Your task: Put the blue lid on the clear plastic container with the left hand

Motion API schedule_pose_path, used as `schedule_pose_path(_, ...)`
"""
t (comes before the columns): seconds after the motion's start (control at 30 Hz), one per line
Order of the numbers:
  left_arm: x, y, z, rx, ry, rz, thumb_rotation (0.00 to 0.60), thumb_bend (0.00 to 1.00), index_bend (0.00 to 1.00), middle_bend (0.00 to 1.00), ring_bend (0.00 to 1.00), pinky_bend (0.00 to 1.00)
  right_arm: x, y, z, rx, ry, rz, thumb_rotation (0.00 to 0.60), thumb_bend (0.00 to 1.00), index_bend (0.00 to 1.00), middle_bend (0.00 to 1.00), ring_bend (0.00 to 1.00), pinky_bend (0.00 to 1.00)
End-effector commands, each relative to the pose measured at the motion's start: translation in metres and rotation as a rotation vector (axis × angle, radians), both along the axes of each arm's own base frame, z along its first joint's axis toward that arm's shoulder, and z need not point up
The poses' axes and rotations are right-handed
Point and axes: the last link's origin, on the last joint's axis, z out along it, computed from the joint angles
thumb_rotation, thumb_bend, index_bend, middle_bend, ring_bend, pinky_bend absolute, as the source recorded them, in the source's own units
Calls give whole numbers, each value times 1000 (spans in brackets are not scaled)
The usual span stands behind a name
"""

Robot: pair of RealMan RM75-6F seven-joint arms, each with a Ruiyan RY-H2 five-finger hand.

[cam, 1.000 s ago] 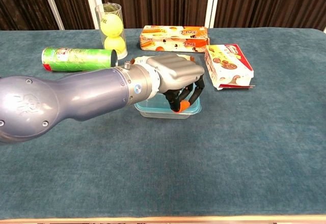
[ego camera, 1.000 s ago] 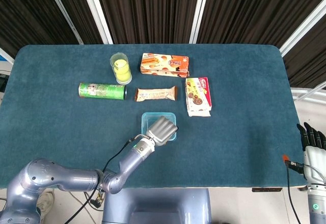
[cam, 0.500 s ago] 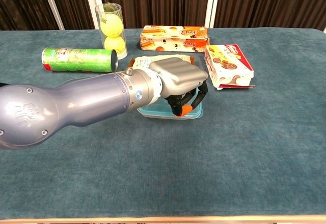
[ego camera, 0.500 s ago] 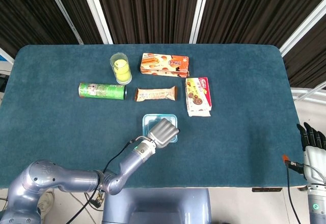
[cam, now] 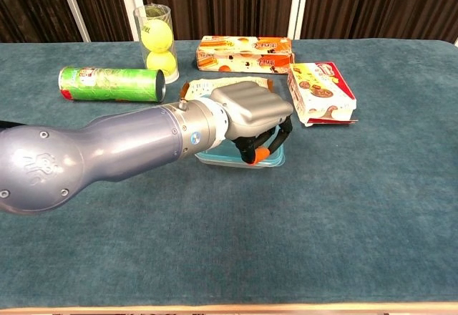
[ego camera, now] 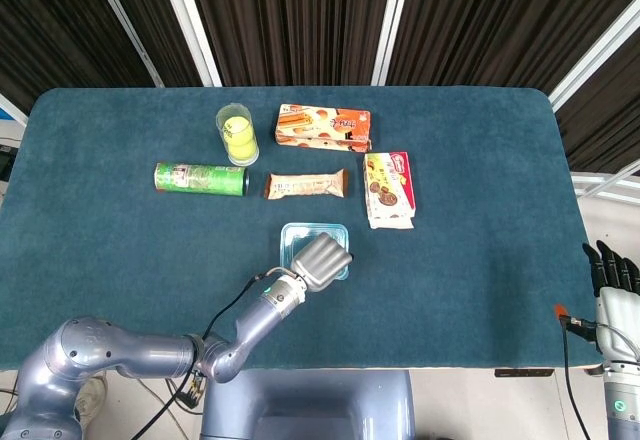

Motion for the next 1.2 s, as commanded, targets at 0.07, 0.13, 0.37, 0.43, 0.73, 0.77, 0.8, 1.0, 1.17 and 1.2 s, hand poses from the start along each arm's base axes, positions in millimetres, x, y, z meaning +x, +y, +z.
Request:
schedule_pose_path(0.07,-2,0,-1,3,11,-1,600,546,741,676,491,421,0,0,0,1,0,1,600,292,87,0,4,0)
schedule_pose_path(0.13,-3,0,-2,2,14,2,600,546,741,676,492,421,0,0,0,-1,1,1,600,292,88,0,4,0)
schedule_pose_path(0.37,-8,2,-3,3,25,11,600,547,741,676,494,421,0,0,0,-1,1,0,600,292,87,0,4,0)
schedule_pose_path(0.43,-8,2,-3,5,25,13,600,547,741,676,494,421,0,0,0,-2,2,0,600,292,87,0,4,0)
schedule_pose_path(0.73,6,5,12,19,-47,11,600,547,741,676,494,421,0,0,0,-5,10,1,600,291,88,0,4,0)
schedule_pose_path(0.77,8,4,14,19,-57,11,600,547,741,676,494,421,0,0,0,-5,10,2,600,291,88,0,4,0)
schedule_pose_path(0.8,11,4,18,19,-71,12,600,546,741,676,494,421,0,0,0,-6,11,2,600,291,88,0,4,0)
schedule_pose_path(1.0,16,5,44,33,-125,40,600,545,644,626,460,401,0,-1,1,-10,19,7,600,292,87,0,4,0)
schedule_pose_path(1.17,5,9,80,108,-137,106,600,500,379,348,242,280,0,0,0,-10,24,10,600,292,87,0,4,0)
schedule_pose_path(1.2,-1,10,93,141,-139,122,600,474,332,277,185,246,0,0,0,-9,26,10,600,292,88,0,4,0)
